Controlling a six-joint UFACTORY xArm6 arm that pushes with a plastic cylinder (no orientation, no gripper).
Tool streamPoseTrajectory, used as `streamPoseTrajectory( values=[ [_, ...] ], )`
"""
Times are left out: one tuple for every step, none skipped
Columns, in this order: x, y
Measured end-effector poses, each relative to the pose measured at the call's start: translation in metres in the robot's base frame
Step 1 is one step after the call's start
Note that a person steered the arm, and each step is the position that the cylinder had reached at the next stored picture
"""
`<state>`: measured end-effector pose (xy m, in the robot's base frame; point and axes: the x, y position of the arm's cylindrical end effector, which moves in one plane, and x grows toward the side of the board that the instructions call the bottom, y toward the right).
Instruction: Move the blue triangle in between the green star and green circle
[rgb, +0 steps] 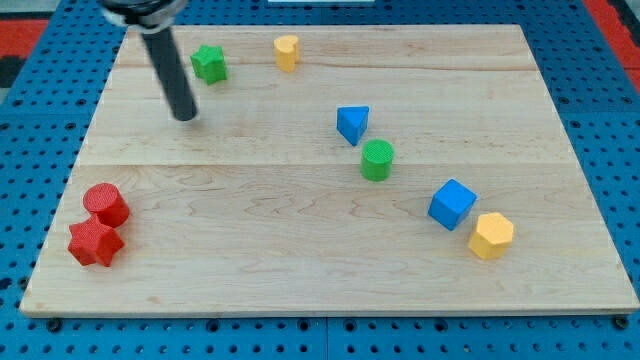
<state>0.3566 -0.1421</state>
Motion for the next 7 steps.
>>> streamPoseTrajectory(
  values=[
    [-0.019,0.068],
    [-0.032,0.132],
    [-0.032,0.187],
    [-0.025,0.221],
    [-0.002,0.228],
    [0.011,0.224],
    [0.019,0.210]
  ],
)
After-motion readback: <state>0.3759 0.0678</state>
